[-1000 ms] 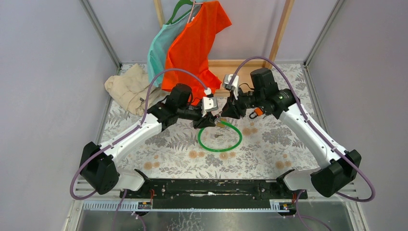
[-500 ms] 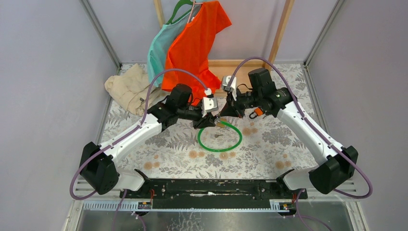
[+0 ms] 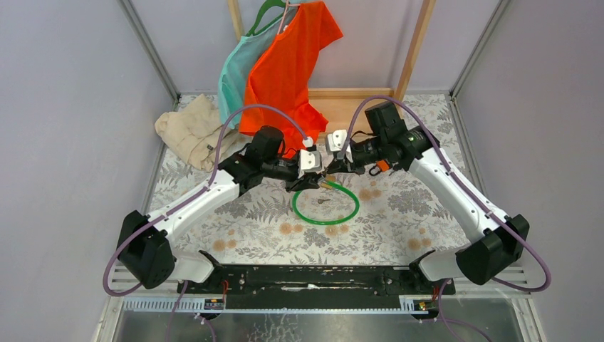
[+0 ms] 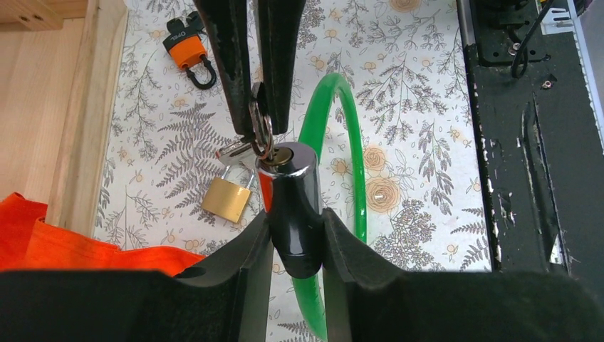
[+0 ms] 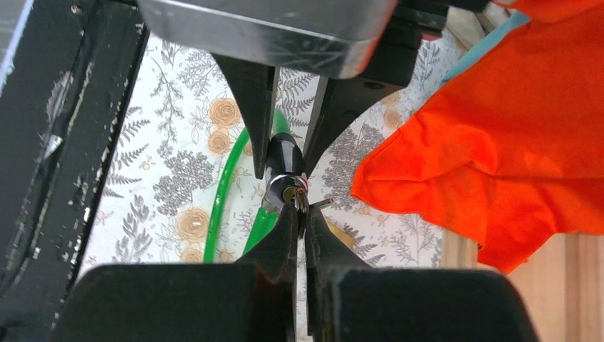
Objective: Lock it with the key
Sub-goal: Lock the lock.
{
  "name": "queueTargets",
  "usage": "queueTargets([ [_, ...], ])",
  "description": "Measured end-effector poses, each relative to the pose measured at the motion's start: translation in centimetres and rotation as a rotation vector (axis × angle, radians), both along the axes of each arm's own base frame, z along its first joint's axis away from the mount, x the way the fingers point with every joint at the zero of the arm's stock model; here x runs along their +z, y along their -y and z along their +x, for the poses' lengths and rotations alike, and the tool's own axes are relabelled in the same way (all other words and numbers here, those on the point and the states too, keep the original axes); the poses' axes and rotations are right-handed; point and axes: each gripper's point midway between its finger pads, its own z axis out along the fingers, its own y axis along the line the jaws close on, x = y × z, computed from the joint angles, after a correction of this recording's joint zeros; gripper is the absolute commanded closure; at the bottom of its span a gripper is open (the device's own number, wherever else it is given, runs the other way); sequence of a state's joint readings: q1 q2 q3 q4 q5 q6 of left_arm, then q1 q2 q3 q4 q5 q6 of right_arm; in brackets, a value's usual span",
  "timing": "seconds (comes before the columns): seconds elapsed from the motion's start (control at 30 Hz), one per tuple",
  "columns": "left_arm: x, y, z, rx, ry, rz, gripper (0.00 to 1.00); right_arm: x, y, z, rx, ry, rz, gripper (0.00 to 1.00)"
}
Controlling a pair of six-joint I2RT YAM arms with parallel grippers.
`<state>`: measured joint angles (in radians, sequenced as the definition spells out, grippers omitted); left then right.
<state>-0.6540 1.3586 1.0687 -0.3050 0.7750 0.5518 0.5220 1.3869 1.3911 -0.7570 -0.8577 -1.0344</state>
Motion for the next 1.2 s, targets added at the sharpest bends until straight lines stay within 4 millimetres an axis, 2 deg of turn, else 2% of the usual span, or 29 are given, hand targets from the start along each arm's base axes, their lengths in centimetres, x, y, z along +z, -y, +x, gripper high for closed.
queueTargets([
  [0.47, 0.23, 0.27, -0.37, -0.049, 0.033, -0.023, 1.00, 0.21, 0.31, -0.46, 0.167, 0.185, -0.035, 1.00],
  [1.2, -0.20, 0.32, 0.11, -0.052, 0.089, -0.033, 1.00, 0.08, 0.57, -0.23, 0.101, 0.134, -0.061, 1.00],
])
